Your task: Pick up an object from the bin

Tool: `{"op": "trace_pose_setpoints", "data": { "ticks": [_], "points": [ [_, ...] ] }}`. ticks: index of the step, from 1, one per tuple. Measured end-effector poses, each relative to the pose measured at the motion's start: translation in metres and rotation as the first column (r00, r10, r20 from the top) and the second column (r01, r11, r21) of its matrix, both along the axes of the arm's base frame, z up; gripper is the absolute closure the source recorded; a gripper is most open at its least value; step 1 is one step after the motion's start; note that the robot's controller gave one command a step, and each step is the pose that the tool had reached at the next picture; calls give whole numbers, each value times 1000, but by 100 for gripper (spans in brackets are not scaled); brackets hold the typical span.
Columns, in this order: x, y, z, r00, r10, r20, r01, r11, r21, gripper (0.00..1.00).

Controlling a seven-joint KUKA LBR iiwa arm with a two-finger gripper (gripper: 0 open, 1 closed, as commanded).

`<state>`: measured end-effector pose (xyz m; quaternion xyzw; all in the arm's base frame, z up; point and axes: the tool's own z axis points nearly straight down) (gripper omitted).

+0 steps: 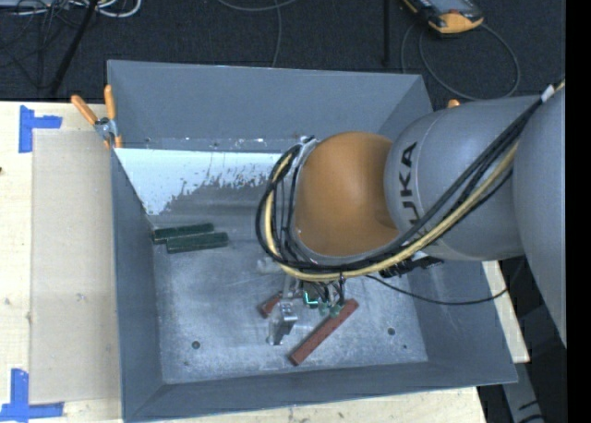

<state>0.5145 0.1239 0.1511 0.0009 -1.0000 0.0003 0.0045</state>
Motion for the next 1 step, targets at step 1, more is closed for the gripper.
{"op": "trace_pose_setpoints", "data": {
  "ticks": [1],
  "points": [
    [2,0,4,1000,-3,7,3,1000,1,0]
  ]
}}
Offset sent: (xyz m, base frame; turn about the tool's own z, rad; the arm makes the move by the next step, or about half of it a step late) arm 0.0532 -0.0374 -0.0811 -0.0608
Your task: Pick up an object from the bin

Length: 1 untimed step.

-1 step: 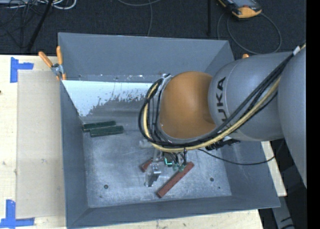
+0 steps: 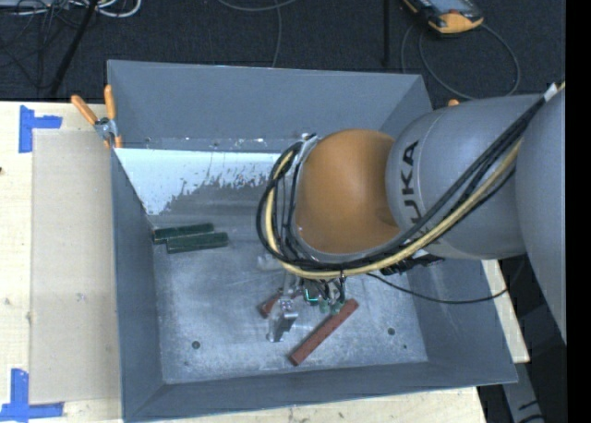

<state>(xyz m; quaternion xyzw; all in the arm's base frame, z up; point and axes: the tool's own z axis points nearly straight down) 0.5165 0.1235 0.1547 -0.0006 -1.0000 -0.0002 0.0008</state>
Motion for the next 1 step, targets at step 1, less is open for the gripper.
{"op": "trace_pose_setpoints", "data": {
  "ticks": [1],
  "points": [
    [1,0,0,1000,2,1,-2,1000,0,0]
  ]
}}
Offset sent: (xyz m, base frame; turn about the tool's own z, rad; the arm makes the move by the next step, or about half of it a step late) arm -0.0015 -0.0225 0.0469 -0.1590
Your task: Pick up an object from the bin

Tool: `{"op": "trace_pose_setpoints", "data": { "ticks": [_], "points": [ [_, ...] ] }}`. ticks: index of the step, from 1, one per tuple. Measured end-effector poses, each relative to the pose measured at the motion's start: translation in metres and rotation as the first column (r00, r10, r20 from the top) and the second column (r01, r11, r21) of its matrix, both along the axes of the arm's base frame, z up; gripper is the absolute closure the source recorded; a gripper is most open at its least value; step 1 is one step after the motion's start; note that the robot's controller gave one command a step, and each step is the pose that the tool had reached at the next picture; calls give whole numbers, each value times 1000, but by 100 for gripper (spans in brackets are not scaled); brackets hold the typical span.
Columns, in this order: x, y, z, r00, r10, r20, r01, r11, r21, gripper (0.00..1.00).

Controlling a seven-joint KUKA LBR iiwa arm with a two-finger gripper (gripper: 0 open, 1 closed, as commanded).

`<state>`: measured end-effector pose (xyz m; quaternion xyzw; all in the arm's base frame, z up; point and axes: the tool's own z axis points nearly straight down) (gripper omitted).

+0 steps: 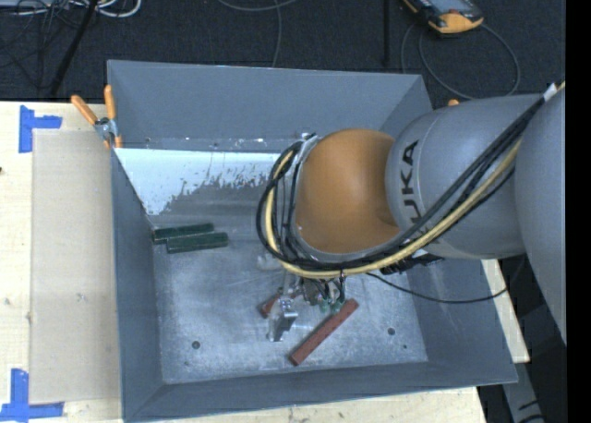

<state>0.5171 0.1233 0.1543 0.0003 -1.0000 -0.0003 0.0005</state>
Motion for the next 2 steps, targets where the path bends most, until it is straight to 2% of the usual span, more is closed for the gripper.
{"op": "trace_pose_setpoints", "data": {
  "ticks": [1,2],
  "points": [
    [5,-10,-38,998,55,-8,-55,999,-2,0],
    [26,-26,-79,978,208,5,-208,978,1,100]
  ]
}}
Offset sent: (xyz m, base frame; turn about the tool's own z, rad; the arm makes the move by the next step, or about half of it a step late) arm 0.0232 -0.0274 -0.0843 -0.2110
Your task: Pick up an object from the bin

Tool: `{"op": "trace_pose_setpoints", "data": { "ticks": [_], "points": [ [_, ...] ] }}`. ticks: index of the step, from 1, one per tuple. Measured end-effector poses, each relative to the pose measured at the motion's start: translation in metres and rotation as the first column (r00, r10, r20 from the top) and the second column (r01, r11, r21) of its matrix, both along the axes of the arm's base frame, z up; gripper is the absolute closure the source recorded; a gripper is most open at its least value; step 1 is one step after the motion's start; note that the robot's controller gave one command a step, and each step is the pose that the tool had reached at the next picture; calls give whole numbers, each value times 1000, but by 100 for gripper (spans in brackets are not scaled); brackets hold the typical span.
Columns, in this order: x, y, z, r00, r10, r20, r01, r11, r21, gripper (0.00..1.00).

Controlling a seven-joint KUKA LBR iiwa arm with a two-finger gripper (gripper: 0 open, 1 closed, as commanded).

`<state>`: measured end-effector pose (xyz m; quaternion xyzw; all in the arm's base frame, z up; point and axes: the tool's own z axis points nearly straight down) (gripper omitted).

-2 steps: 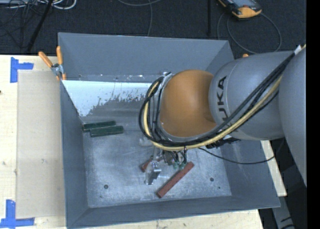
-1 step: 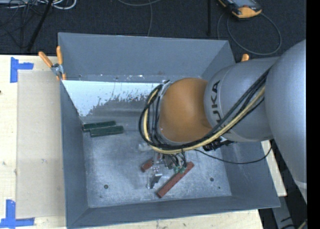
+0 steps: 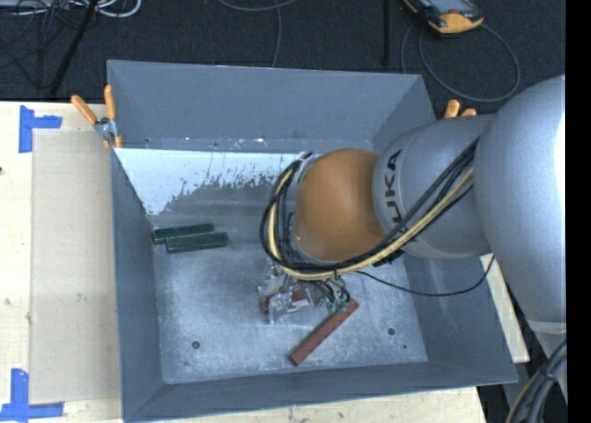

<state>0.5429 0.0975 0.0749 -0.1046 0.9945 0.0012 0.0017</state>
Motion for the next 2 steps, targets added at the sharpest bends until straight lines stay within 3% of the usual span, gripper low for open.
{"op": "trace_pose_setpoints", "data": {
  "ticks": [1,2],
  "points": [
    [0,0,0,1000,-1,0,1,1000,0,100],
    [5,-8,138,1000,-8,-2,8,1000,-2,100]
  ]
}}
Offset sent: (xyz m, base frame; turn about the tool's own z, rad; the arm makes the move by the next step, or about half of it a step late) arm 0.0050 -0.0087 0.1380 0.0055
